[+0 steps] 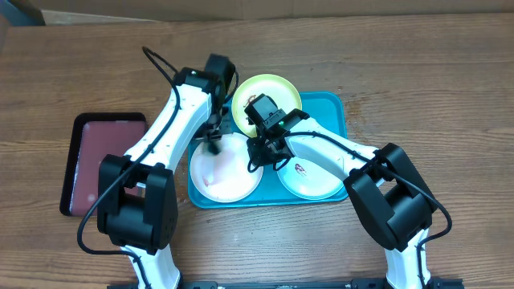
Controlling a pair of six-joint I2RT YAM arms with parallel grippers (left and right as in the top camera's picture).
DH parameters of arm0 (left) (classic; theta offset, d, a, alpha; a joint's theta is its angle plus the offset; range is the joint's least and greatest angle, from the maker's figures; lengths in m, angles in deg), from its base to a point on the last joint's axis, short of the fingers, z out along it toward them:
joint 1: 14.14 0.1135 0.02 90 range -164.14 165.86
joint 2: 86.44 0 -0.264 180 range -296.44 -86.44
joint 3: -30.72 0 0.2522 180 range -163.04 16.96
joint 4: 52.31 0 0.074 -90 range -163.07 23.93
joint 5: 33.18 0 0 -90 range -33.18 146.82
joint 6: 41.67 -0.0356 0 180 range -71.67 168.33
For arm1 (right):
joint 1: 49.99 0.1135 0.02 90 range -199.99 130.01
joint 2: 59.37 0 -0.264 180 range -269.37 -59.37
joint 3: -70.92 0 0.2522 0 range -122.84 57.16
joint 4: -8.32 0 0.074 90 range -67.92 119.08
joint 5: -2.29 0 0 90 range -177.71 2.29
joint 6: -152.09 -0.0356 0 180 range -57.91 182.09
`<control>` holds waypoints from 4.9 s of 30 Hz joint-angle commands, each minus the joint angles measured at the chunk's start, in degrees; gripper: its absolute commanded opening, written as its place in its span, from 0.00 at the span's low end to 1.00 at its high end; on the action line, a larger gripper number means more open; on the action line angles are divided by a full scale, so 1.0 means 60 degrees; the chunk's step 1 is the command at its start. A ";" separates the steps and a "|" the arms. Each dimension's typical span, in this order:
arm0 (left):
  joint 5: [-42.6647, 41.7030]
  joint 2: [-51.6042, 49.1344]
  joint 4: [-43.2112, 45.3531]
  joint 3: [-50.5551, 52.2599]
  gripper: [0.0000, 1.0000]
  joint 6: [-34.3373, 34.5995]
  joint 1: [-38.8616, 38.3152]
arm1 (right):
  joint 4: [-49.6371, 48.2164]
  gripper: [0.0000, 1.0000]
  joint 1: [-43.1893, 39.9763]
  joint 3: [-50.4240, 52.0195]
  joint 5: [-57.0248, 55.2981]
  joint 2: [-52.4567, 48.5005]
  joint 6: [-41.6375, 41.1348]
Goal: Clean dirty plates on tray and stack at the side
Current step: 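Scrub the white plate with the sponge while the right gripper holds its rim, then lift the white plate by its rim with the right gripper, tilting it up, then carry the white plate right off the tray and set it on the table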
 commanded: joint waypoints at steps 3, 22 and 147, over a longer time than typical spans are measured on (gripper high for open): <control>-0.1909 -0.0091 0.0466 0.0732 0.04 -0.0259 -0.0011 | 0.0051 0.09 -0.0040 0.0186 -0.0255 -0.0015 -0.0040; 0.0554 -0.0087 0.1173 0.3282 0.04 0.0084 0.0018 | 0.0047 0.09 -0.0040 0.0186 -0.0255 -0.0015 -0.0036; -0.0018 0.2426 -0.3927 -0.2299 0.04 0.0630 0.5322 | 0.2619 0.04 0.3577 -0.2765 -0.8368 0.3330 0.0331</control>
